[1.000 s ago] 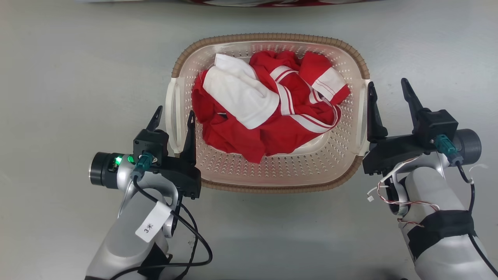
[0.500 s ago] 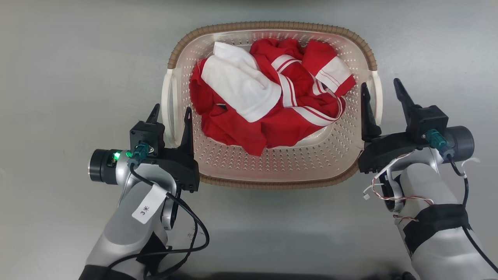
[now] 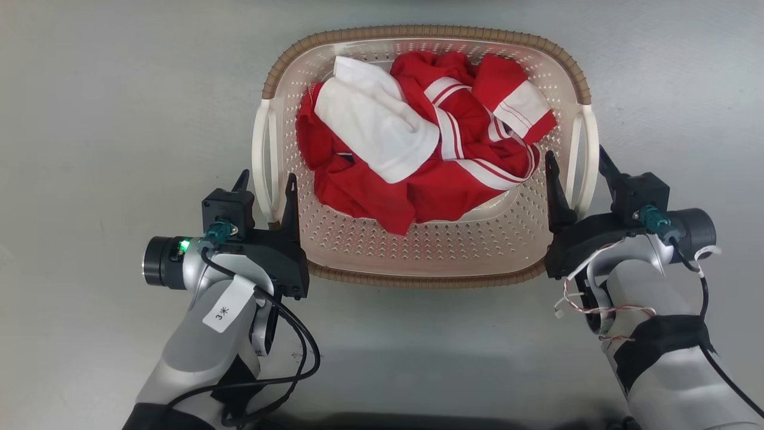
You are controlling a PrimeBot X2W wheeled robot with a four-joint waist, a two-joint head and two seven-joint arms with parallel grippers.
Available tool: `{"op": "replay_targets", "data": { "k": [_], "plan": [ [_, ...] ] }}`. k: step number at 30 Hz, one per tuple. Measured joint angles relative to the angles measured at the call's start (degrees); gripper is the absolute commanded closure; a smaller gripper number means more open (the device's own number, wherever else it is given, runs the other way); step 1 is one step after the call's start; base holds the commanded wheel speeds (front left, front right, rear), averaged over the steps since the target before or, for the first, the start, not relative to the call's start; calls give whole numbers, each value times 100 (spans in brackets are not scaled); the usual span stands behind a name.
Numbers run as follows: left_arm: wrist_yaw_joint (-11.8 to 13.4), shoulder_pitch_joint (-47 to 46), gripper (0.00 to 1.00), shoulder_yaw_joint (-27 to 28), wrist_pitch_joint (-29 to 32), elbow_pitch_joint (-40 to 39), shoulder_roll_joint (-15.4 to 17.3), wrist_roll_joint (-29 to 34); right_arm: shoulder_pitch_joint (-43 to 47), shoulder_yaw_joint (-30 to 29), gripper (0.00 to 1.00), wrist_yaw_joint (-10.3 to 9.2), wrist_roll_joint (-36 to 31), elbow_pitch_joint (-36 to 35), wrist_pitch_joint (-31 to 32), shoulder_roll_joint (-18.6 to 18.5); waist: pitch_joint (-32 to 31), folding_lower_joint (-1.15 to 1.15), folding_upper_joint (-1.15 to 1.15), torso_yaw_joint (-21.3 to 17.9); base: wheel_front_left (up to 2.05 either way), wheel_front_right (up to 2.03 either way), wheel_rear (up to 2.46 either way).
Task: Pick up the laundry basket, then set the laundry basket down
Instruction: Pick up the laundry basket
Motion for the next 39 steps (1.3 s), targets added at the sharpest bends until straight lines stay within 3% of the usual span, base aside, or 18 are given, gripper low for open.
{"op": "replay_targets", "data": {
  "k": [4, 6, 7, 9, 10, 11, 12, 13, 14, 39],
  "plan": [
    [20, -30, 0, -73, 0, 32, -4, -69, -104, 9, 2, -1, 30, 85, 0, 2, 23, 0, 0, 14, 0, 0, 0],
    [20, -108, 0, -163, 0, 49, -2, -100, -146, 19, 18, -1, 31, 152, 0, 3, 40, 0, 0, 21, 0, 0, 0],
    [20, -135, 0, -199, 0, 49, -3, -113, -149, 26, 36, -1, 33, 181, 0, 4, 49, 0, 0, 24, 0, 0, 0],
    [20, -189, 3, -269, 0, 59, -4, -160, -164, 37, 61, -1, 36, 245, 0, 4, 67, 0, 0, 29, 0, 0, 0],
    [21, -219, 17, -321, 0, 59, -4, -193, -197, 52, 74, -2, 36, 283, 0, 11, 75, 0, 0, 31, 0, 0, 0],
    [21, -240, 40, -365, 0, 59, -3, -247, -249, 64, 94, -2, 36, 321, 0, 23, 83, 0, 0, 33, 0, 0, 0],
    [21, -252, 67, -397, 0, 60, -4, -285, -286, 71, 100, -2, 38, 332, 0, 35, 91, 0, 0, 35, 0, 0, 0],
    [21, -264, 97, -427, 0, 65, -3, -316, -318, 57, 100, -10, 78, 347, -2, 48, 98, 0, 0, 36, 0, 0, 0],
    [23, -285, 100, -460, 1, 80, -5, -335, -375, 63, 100, -8, 98, 364, 0, 40, 104, 0, 0, 38, 0, 0, 0],
    [77, -341, 100, -979, 1, 532, 8, -820, -349, 532, 100, -160, 786, 823, 0, 24, -412, -1, 0, 62, 0, 0, 0]
  ]
}}
